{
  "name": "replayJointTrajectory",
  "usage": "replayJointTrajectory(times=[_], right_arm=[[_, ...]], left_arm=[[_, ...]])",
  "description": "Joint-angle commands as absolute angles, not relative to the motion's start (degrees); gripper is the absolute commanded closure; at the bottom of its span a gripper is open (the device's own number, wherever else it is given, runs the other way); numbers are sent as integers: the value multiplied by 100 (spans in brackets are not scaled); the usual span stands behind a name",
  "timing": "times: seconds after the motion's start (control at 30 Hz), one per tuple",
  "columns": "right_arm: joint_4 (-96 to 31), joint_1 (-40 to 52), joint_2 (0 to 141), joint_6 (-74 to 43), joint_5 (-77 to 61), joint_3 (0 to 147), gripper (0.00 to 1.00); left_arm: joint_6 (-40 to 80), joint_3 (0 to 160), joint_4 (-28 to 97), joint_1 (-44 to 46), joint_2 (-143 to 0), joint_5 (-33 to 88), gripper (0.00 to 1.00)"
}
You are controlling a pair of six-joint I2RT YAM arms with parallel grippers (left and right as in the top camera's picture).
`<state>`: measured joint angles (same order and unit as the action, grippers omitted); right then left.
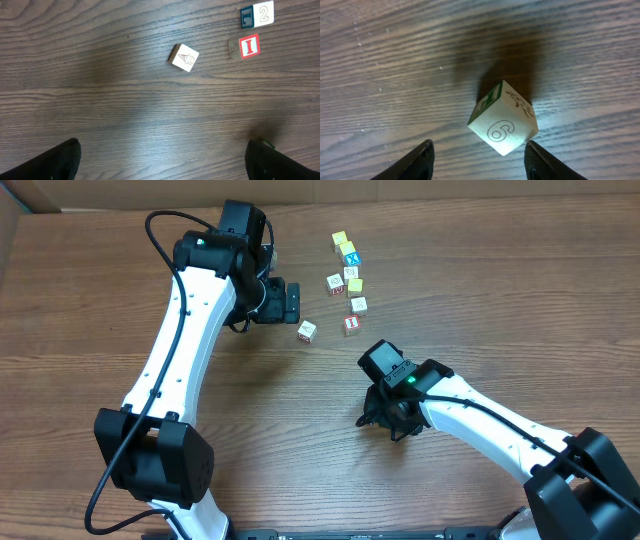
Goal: Flip 5 blocks
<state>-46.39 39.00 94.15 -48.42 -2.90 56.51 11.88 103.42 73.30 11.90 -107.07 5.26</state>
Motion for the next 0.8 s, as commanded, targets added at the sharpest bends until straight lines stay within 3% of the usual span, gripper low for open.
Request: replayJointTrajectory(times=[0.0,0.33,0.77], right_arm=[[-4462,3905,9430,-4954,-226,5614,41],[-3758,3898,9430,-4952,-113,5614,41],[-4442,3887,9430,-5454,-309,5760,43]], left_arm=[[1249,10322,7347,1166,-10770,447,3],[1247,10322,7347,1166,-10770,443,1],[1249,10322,7314,1166,-10770,445,1]])
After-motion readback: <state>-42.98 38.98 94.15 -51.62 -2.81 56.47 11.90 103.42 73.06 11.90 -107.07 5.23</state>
